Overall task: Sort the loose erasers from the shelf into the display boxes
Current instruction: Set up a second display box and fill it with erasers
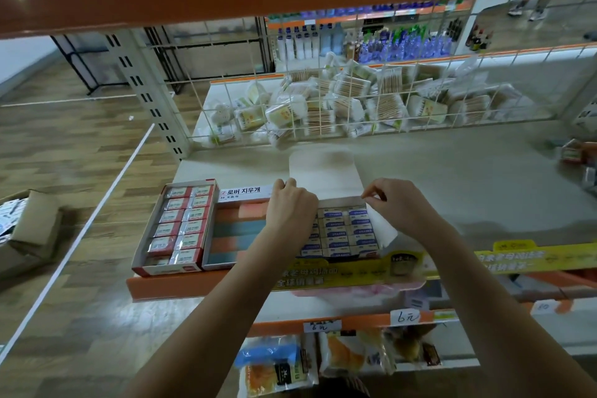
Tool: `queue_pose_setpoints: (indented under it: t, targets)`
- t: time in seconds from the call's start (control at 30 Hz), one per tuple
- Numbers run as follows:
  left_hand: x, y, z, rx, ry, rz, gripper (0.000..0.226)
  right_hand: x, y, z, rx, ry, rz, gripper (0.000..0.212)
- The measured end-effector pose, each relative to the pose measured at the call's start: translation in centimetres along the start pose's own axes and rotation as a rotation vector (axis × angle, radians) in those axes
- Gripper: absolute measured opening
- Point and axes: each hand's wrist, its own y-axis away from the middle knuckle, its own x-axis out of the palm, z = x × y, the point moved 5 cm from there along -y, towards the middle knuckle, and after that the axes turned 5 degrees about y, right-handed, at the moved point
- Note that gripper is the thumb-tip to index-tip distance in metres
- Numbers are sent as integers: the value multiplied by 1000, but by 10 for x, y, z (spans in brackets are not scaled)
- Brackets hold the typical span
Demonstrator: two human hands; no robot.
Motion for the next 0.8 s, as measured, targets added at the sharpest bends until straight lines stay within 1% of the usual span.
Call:
queue_pose_setpoints:
  t: [0.13, 0.2, 0.27, 0.4, 0.53, 0.7, 0.8]
  targets:
    - [-6, -8, 1, 49, -2, 4, 17, -6, -2, 1, -8, 23, 73, 21]
    - [-13, -17, -2, 101, 29, -7, 25, -11, -3, 0, -12, 35, 103, 21]
    - [-23, -26, -12, 166, 72, -51, 33, -21, -2, -7, 11, 40, 74, 20]
    - [-48, -43, -46, 274, 171, -192, 35, -46, 10, -30, 77, 59, -55, 20]
    - [-65, -55, -106, 374, 240, -249, 39, -68, 37, -68, 186, 150, -120, 28]
    - [-63, -65, -206, 475, 259, -150, 43, -101, 92, -144, 323, 309, -153, 38]
    - [-58, -73, -266, 503, 260, -97, 44, -122, 124, -195, 405, 340, -116, 43]
